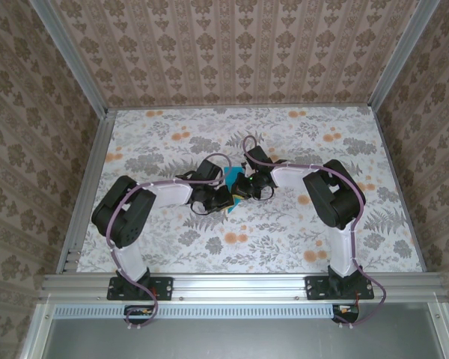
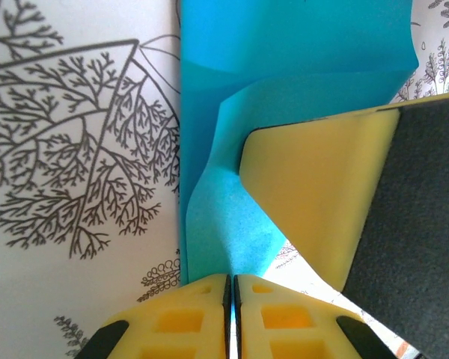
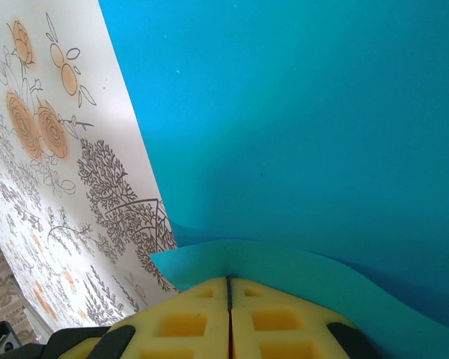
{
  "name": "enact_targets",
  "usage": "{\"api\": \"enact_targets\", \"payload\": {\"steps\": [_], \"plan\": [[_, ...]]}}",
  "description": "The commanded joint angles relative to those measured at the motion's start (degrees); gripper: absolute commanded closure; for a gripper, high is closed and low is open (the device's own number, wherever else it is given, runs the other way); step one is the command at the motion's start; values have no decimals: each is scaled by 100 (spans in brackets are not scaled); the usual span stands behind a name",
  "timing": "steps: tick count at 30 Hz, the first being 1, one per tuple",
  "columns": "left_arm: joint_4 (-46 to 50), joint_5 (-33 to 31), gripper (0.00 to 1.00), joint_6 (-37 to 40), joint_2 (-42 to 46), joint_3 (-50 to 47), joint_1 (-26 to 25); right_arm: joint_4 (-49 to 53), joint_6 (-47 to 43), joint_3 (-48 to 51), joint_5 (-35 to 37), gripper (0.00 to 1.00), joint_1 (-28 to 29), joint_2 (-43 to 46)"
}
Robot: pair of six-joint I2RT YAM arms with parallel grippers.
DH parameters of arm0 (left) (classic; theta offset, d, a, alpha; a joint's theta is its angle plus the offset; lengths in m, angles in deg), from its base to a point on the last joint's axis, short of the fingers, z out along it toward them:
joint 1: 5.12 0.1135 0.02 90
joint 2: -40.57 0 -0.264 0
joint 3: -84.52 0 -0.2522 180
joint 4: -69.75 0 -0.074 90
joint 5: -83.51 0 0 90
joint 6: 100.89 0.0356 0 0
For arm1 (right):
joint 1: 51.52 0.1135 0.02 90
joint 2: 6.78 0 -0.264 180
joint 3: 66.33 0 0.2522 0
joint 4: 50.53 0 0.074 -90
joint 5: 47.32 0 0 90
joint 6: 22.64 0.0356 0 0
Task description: Fold a paper plane with a square sheet of paper (pick it up from the middle)
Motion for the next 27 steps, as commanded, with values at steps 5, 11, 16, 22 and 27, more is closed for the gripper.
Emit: {"api": "enact_targets", "payload": {"steps": [5,11,16,22,27], "plan": [[110,167,87,-43,-58,-129,-171,339,15,156,386,90,-62,-144],[153,148,87,-56,-1,-301,-228,336,18,178,399,90,-69,-148],[226,133,86,-49,30,-397,-340,333,29,185,404,90,-79,-145],[414,95,86,66,181,-525,-367,325,35,229,413,90,-91,-133],[555,113,86,182,276,-509,-413,322,39,239,423,90,-100,-126]]}}
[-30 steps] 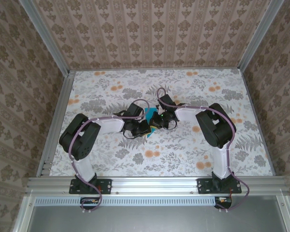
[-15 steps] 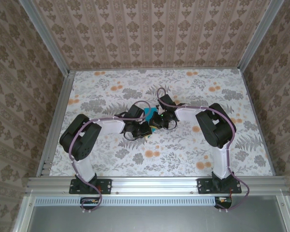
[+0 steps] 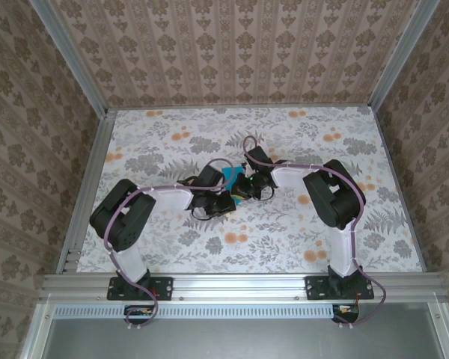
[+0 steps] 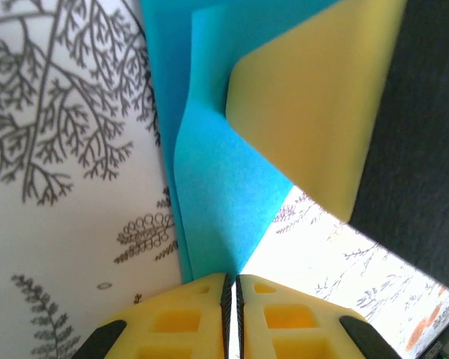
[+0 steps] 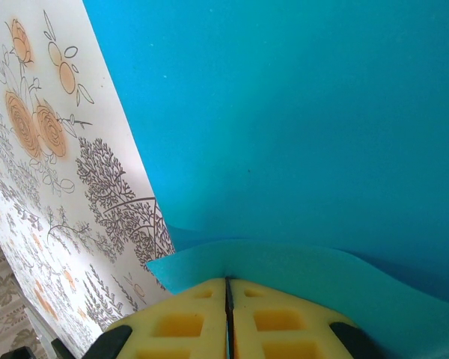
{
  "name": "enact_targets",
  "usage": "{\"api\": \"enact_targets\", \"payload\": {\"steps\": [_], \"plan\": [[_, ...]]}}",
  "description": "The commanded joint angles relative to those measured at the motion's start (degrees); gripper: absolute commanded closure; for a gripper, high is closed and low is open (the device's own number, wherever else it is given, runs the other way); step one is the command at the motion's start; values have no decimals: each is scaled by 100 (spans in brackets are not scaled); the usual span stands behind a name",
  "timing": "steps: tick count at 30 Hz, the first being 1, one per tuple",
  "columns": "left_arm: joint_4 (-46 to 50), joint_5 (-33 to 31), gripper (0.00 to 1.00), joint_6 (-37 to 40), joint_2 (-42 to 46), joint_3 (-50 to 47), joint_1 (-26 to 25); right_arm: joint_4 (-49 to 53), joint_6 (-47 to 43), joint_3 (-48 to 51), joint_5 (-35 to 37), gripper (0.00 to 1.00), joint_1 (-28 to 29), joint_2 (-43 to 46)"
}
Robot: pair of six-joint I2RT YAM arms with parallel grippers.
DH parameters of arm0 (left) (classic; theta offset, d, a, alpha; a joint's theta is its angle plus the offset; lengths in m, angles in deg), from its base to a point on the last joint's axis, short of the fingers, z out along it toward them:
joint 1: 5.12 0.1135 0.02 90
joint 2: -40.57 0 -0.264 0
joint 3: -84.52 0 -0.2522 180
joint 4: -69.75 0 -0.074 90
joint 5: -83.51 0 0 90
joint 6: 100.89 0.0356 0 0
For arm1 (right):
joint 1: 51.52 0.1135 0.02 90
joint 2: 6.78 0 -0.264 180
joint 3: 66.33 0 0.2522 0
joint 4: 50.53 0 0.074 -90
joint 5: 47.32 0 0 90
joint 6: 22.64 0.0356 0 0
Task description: Fold a paper plane with a square sheet of paper (pick it up from the middle)
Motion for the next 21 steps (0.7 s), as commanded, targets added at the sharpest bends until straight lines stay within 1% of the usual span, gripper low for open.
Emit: {"api": "enact_targets", "payload": {"steps": [1,7,14,18,21], "plan": [[752,181,86,171,99,-177,-153,340,37,212,429,90,-93,-130],[913,63,86,266,253,-70,-119,317,37,219,413,90,-97,-127],[445,-486,86,80,768,73,-21,278,54,217,368,90,-105,-135],[158,-584,87,-90,636,61,3,228,88,226,338,90,-123,-149],[-47,-437,87,-178,423,63,38,198,98,235,302,90,-124,-159]]}}
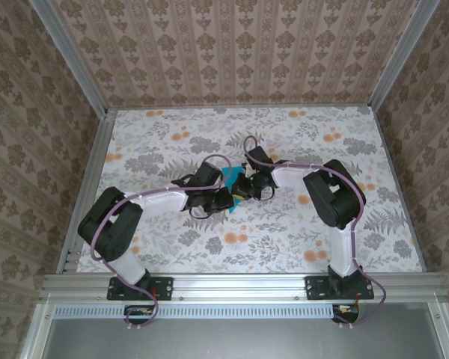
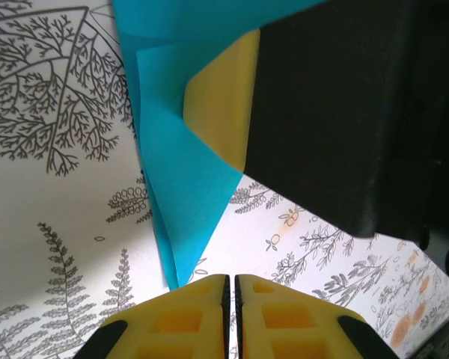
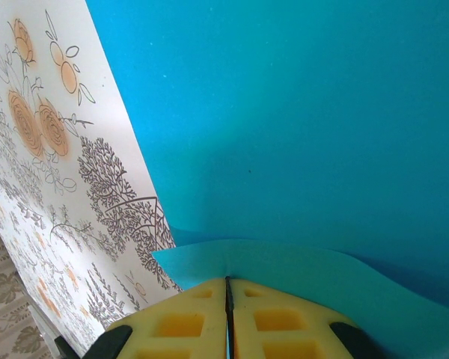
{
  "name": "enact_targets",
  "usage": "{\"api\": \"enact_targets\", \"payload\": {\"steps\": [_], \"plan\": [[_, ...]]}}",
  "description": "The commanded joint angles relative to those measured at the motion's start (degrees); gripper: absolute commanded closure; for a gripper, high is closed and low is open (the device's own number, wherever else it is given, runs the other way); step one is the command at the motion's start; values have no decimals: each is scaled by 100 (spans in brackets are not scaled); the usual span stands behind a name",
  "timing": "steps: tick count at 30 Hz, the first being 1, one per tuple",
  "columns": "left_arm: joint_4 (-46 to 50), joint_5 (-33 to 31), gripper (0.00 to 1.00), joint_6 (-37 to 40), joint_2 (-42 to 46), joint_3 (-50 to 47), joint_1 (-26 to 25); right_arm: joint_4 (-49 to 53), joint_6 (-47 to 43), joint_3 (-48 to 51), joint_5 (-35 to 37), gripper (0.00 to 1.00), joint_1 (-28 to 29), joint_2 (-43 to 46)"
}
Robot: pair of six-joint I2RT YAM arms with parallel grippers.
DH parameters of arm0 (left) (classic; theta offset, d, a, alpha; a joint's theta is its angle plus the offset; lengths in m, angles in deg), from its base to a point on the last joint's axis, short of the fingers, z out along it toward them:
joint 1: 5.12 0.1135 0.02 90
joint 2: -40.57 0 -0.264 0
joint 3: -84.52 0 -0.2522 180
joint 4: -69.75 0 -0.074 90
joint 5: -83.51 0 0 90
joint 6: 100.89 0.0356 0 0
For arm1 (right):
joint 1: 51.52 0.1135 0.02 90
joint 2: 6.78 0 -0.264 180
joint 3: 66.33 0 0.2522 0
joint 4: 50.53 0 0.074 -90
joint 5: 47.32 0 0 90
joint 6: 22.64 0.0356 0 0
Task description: Fold a paper plane with a square sheet of paper (pick it up from the middle)
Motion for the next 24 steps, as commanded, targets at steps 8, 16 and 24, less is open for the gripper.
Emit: {"api": "enact_targets", "payload": {"steps": [8,16,24], "plan": [[-497,157,89,-275,-529,108,62,234,112,199,335,91,-100,-150],[-190,82,90,-267,-739,71,80,149,126,180,198,90,-133,-68],[-17,123,93,-293,-875,-145,93,23,101,45,-215,90,-254,217]]}}
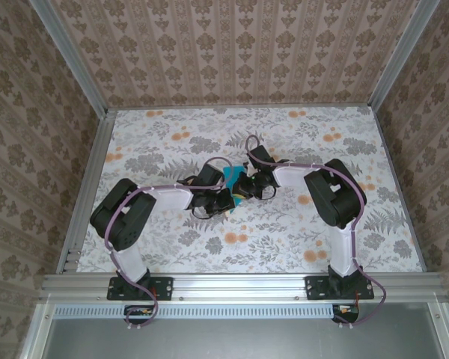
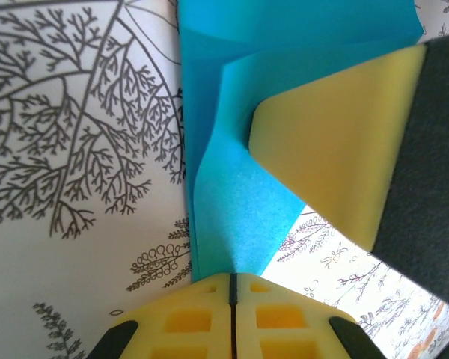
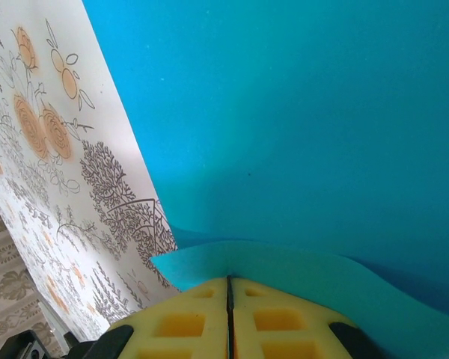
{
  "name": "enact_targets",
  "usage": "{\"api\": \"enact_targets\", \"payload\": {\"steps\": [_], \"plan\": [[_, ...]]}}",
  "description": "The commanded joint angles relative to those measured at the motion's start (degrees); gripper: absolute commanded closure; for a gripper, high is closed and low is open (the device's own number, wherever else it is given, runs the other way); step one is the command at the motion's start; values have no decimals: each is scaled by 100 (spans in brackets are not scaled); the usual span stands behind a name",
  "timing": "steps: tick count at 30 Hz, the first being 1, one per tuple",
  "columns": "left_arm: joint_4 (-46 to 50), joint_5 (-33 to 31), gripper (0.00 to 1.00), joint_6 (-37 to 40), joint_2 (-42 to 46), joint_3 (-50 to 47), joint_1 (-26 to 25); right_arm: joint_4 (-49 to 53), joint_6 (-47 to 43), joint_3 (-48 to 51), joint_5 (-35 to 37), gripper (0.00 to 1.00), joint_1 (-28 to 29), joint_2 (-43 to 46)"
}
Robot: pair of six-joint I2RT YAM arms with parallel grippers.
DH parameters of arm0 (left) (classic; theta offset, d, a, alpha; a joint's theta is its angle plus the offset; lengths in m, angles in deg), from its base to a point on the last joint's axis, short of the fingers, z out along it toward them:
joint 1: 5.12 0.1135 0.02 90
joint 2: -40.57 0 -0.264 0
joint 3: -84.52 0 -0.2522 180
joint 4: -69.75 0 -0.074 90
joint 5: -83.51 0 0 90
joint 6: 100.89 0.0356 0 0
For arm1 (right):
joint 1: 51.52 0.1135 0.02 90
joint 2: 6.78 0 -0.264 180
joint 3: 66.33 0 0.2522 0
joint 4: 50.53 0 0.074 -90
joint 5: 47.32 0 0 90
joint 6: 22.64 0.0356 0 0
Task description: Fold a paper plane with a square sheet of paper (pick it up from the middle)
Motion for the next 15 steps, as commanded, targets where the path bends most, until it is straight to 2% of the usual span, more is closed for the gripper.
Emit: {"api": "enact_targets", "payload": {"steps": [1,8,15], "plan": [[466,-86,93,-79,-213,-166,14,0,64,46,-96,90,-157,294],[597,-164,96,-43,-211,-146,14,-36,-163,424,-180,90,-292,854],[816,-247,96,25,-237,-3,11,-53,-185,746,-274,94,-156,817]]}}
